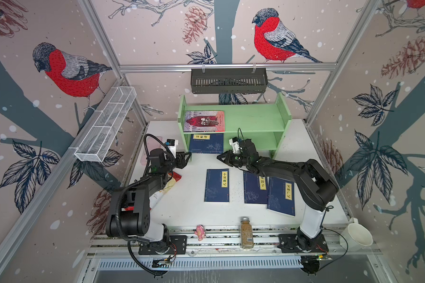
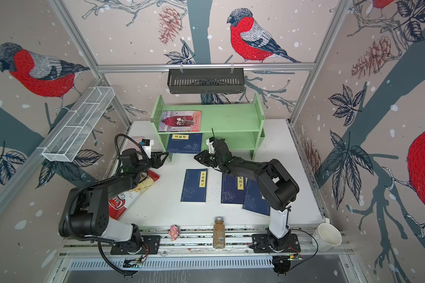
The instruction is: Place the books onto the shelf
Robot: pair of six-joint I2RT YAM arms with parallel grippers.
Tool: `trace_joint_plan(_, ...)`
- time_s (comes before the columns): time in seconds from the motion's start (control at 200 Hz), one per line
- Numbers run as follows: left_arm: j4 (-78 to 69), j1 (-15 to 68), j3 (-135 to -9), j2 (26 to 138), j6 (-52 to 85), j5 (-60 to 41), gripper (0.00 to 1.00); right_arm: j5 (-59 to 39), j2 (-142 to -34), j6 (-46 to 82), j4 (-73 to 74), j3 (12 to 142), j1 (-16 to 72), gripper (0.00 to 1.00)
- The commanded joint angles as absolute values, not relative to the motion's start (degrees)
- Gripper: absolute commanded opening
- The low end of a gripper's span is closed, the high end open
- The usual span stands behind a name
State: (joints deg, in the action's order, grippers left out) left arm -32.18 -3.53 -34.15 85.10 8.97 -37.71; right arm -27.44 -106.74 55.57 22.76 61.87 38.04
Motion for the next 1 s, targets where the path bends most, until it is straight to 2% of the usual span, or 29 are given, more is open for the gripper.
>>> trace_joint_plan(0.0,-31.1,-3.0,-34.9,85.3,7.8,-37.1,0.51,-28.5,-107.1,55.8,24.3,62.6,38.0,0.23)
trace_joint_plan(0.335,-30.1,-2.8,-36.1,86.4,8.3,-35.8,0.47,-29.8,-108.3,55.8,24.3,64.2,37.7,0.22)
trace_joint_plan(0.991,-30.2,-2.8,-36.3,86.7,9.1,-36.3,0.48,-30.3,-109.5,55.4,22.7,66.9,37.0,0.23)
